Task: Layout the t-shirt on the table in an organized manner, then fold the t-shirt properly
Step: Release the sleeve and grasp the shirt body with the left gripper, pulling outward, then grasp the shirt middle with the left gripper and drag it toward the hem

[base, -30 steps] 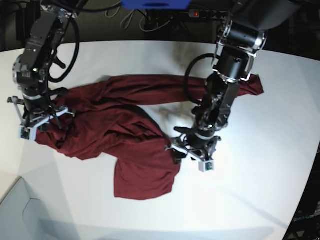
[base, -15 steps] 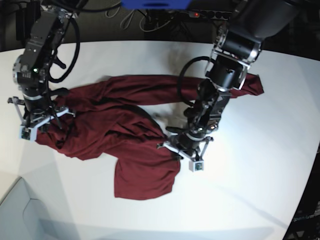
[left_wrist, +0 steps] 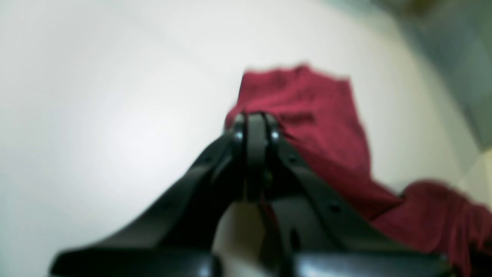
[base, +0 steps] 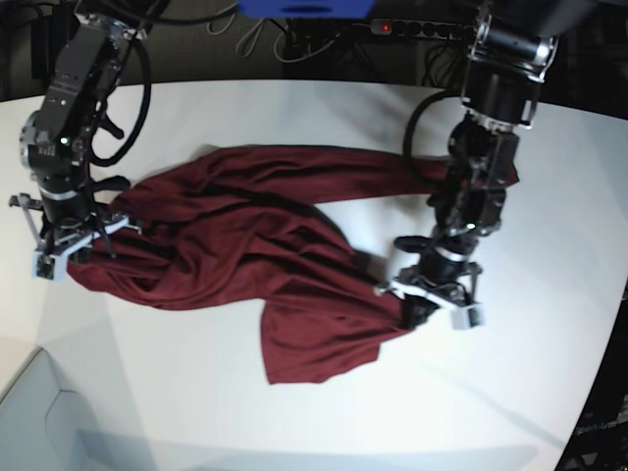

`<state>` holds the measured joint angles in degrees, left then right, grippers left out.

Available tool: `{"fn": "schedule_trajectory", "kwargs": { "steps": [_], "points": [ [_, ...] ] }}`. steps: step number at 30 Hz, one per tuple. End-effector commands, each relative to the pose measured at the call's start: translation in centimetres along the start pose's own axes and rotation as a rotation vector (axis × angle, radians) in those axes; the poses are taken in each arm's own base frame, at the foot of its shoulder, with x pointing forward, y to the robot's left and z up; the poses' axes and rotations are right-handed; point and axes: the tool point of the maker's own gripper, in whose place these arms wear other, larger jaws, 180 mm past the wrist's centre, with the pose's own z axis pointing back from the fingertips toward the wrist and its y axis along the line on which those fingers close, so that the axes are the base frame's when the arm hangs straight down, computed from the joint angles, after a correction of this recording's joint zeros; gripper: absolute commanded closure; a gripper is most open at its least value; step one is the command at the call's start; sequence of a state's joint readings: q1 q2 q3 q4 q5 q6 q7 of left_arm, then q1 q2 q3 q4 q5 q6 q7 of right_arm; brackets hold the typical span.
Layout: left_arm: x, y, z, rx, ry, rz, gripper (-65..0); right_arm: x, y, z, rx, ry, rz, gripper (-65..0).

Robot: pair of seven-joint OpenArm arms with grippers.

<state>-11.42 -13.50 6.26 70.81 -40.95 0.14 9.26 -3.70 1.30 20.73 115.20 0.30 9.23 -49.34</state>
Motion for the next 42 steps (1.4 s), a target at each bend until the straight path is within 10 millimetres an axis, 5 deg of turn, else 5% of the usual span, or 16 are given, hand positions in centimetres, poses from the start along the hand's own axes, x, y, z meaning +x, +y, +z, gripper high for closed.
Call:
{"fn": "schedule_trajectory", "kwargs": {
  "steps": [1, 7, 14, 18, 25, 30, 35, 39, 42],
  "points": [
    [3.9, 1.4, 0.7, 0.017, -0.100, 0.026, -0.4, 1.7, -0.6, 0.2, -0.012, -0.060, 0.017, 0.0],
    [9.8, 7.0, 5.7, 0.074, -0.232, 0.141, -0.4, 1.9, -0.5, 0.3, -0.011, -0.066, 0.016, 0.0],
    [14.3, 8.1, 9.7, 0.071, -0.347, 0.149, -0.5, 1.8, -0.2, 0.2, -0.003, -0.065, 0.013, 0.0],
    [14.0, 9.5, 9.2, 0.107, -0.342, 0.166, -0.9, 1.8, -0.1, 0.2, -0.002, -0.065, 0.012, 0.0],
    [13.2, 13.5, 5.0, 0.196, -0.253, 0.234, -1.2, 1.9, -0.4, 0.3, -0.009, -0.066, 0.015, 0.0],
    [12.2, 17.3, 2.4, 0.307, -0.149, 0.271, -12.6, 1.6, -0.4, 0.1, -0.008, -0.059, 0.011, 0.0],
    [11.9, 16.8, 1.9, 0.300, -0.076, 0.256, -32.0, 1.0, -0.5, -0.1, -0.008, -0.040, 0.013, 0.0],
    [13.4, 14.2, 2.4, 0.232, -0.116, 0.209, -44.9, 0.9, -0.3, -0.2, -0.005, -0.036, 0.009, 0.0],
    [13.9, 11.1, 3.6, 0.155, -0.145, 0.154, -48.6, 0.8, -0.3, -0.2, -0.003, -0.034, 0.008, 0.0]
  ]
}}
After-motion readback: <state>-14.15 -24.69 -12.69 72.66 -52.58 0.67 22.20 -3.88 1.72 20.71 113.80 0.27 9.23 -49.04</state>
